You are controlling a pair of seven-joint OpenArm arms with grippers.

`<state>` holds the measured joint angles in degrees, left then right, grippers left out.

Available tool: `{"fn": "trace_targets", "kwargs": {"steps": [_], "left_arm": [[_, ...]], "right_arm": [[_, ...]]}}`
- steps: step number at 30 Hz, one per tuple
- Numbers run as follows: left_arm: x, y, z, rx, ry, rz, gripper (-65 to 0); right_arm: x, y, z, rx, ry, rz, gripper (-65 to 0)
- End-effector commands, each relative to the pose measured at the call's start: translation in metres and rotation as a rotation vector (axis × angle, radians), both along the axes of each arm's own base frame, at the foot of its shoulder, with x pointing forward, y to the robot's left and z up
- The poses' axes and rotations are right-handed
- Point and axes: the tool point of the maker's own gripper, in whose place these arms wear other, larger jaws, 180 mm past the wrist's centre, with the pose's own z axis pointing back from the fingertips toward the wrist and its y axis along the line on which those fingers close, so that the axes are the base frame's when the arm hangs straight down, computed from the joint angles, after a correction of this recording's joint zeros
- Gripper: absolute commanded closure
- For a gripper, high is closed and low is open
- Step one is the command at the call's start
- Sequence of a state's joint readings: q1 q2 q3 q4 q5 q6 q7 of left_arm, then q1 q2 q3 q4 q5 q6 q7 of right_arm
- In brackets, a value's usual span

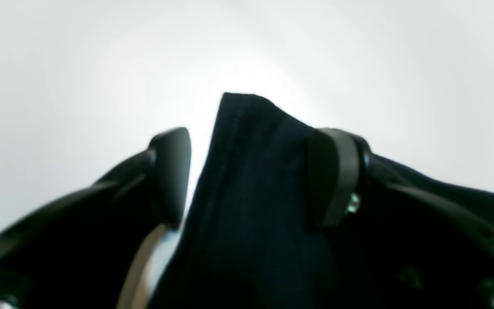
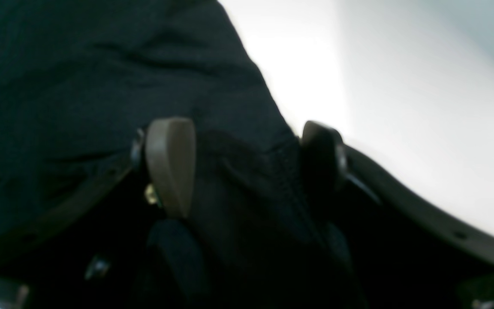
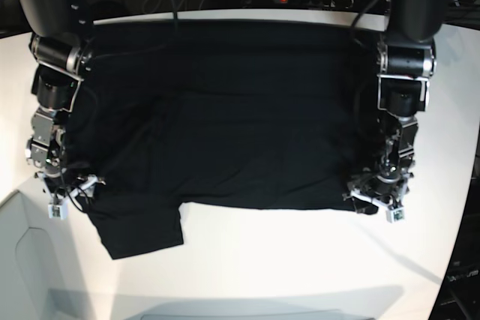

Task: Fold the T-shirt properly
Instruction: 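Reach both grippers to the shirt's hem corners and grasp them, then lift the hem with both grippers and fold it toward the collar edge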

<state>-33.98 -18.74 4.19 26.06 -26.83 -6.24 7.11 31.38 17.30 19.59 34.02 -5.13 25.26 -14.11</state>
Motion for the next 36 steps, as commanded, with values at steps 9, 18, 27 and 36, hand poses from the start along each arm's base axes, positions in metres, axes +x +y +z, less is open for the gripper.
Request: {"fn": "trace_targets", "kwargs": {"steps": [9,18,27,36], "left_arm": [[0.001,-0.006,-0.002,-0.02,0.026,-0.007,-0.6],[-0.01,-0.003,-0.011,-0.037,0.078,-0.003,-0.2],[-0.023,0.009,0.04,-0.074,-0.021,-0.001,-0.2],[-0.047,0.021,0.076,-0.074,-0.09,0.015,-0.2]], "right_arm": [[-0.011,0.001,-0.019,-0.002,0.09,0.018,-23.5],[-0.006,0.003,-0.015,-0.024,0.056,0.044,0.0],[0.001,-0.004,0.028,-0.125,-0.092,0.075,0.0],[-0.01,-0.004,0.07,-0.172,-0.238,0.052,0.0]]}}
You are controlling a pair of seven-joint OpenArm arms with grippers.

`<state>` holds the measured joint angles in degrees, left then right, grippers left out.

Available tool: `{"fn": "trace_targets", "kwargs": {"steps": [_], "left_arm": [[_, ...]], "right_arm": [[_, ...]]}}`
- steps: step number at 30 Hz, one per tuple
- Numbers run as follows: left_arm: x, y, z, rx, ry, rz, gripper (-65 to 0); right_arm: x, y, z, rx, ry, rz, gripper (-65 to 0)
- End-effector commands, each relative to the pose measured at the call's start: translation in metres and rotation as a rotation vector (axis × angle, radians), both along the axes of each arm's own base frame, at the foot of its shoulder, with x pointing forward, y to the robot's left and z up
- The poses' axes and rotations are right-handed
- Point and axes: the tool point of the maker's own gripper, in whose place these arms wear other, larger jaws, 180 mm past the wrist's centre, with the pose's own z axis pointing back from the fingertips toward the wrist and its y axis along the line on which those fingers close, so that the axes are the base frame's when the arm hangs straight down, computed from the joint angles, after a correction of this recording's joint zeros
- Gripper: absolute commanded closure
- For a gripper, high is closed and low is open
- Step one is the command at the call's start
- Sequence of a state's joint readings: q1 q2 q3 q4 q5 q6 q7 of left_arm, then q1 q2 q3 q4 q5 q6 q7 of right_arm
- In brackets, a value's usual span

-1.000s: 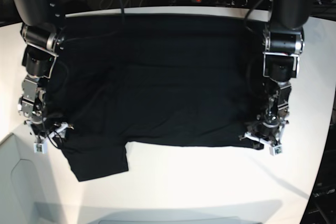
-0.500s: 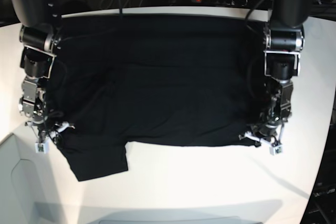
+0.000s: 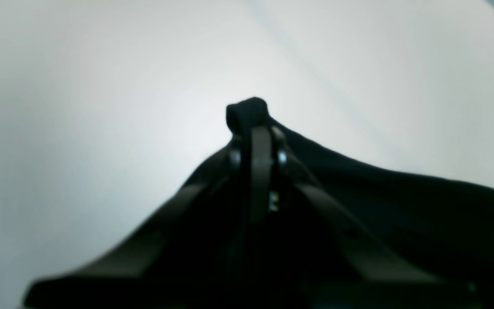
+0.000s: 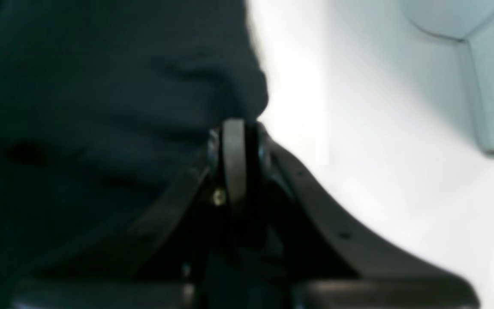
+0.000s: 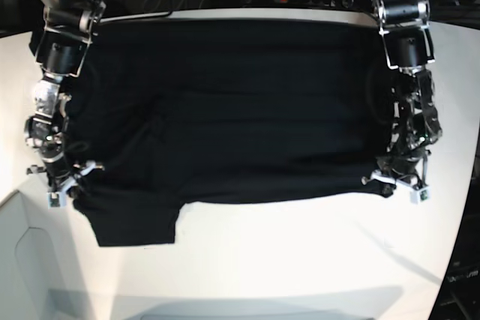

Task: Fold the T-shirt properly
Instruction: 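Lift the hem with both grippers and fold it toward the collar edge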

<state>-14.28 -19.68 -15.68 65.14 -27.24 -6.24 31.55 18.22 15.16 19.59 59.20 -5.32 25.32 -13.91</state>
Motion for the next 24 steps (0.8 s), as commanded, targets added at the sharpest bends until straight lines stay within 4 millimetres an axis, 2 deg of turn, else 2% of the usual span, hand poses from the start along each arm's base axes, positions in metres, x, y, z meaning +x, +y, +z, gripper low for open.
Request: {"fn": "trace_targets", "kwargs": {"steps": [1,5,7,9,12,16,22,24], "left_arm": [[0.012,0.009,0.031,0.024,-0.089,0.011,-0.2],[0.01,0.01,0.049,0.035,-0.135,0.014,-0.2],[0.003,0.009,0.051,0.044,-0.143,0.008,-0.2],[-0.002,0.011,0.062,0.057,-0.173,0.012,-0.2],[-0.009,0.003,0.068,0.05,-0.2,0.009,-0.2],[-0.026,0.0,0.069,0.025,-0.183,0.023,-0.2],[-0.057,0.006,0.07,0.009,-0.162,0.068,-0.2],[-0.068,0.005,0.065,0.009,-0.142,0.07,-0.2]], "right_arm": [[0.01,-0.011,0.028,-0.017,-0.083,-0.009,0.0],[0.005,-0.014,0.035,-0.022,-0.105,-0.018,0.0],[0.001,-0.013,0.038,-0.002,-0.125,-0.018,0.0],[-0.005,-0.012,0.043,0.003,-0.143,-0.014,0.0],[-0.013,-0.01,0.043,-0.012,-0.145,-0.006,0.0],[-0.022,-0.007,0.046,-0.031,-0.153,0.005,0.0],[-0.039,-0.004,0.051,-0.069,-0.16,0.027,0.0],[-0.046,-0.003,0.05,-0.08,-0.156,0.032,0.0]]}}
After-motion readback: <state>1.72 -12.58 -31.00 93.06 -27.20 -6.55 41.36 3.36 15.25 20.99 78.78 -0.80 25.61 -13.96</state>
